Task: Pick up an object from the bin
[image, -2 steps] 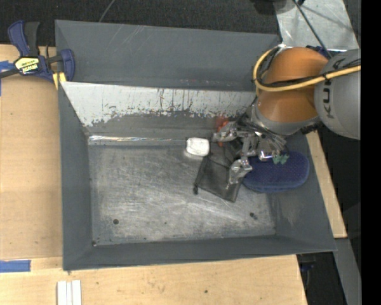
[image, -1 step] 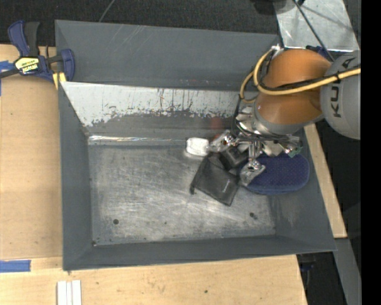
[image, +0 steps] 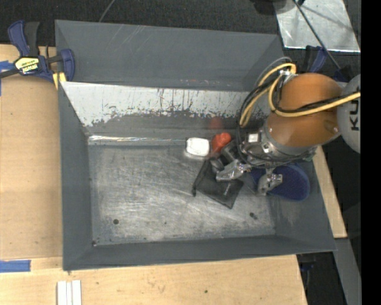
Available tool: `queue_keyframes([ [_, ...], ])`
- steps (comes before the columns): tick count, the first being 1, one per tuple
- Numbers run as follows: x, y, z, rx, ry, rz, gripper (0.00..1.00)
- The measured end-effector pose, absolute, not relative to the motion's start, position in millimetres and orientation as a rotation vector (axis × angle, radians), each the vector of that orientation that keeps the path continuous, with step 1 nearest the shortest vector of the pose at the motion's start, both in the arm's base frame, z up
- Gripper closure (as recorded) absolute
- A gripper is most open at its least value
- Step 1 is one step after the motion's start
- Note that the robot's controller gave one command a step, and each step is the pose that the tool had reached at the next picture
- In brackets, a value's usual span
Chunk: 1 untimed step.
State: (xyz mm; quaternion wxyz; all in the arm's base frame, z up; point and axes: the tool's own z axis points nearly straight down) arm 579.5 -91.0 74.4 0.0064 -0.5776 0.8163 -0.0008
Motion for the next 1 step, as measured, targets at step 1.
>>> queue_keyframes([
  [1,581.4,-89.7,76.0,-1.806,2.56,-0.002,0.0],
])
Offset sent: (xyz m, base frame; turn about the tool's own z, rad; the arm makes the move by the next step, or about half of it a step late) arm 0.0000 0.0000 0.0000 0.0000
